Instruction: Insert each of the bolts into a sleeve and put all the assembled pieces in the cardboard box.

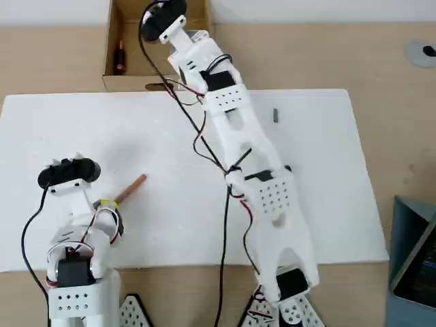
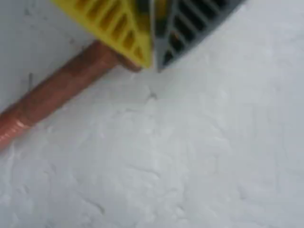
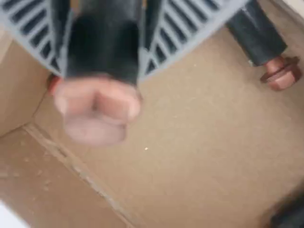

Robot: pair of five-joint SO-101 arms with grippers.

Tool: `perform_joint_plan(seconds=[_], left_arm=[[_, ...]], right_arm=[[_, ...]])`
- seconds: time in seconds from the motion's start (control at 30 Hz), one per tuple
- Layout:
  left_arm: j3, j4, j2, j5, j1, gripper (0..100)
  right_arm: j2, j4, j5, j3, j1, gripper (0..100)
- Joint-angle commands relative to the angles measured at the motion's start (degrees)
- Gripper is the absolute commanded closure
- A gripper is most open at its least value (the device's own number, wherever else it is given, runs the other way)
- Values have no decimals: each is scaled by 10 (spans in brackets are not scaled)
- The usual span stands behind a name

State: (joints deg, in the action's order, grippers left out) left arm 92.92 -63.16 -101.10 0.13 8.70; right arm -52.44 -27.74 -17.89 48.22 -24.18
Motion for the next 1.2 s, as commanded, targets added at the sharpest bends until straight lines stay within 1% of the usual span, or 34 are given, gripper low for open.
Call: perform_joint_plan(seconds=[0.0, 0.07, 0.1, 0.5, 0.57, 0.73, 0.9, 1.17], left_arm=[[-4, 4, -5, 3, 4, 998], [-4, 4, -5, 3, 4, 998], [-4, 4, -5, 3, 4, 998], [-4, 4, -5, 3, 4, 998], [-4, 4, -5, 3, 4, 998], [-4, 4, -5, 3, 4, 998], [-4, 4, -5, 3, 4, 998], [-4, 4, -5, 3, 4, 998]], right_arm=[[1, -21, -11, 73, 10, 910], [-2, -38, -11, 80, 10, 860], [-2, -46, -11, 84, 10, 854], [0, -54, -11, 86, 10, 868], [3, -69, -11, 92, 10, 868], [31, -171, -9, 153, 10, 868], [49, -278, -9, 247, 15, 868], [49, -520, -9, 422, 16, 868]])
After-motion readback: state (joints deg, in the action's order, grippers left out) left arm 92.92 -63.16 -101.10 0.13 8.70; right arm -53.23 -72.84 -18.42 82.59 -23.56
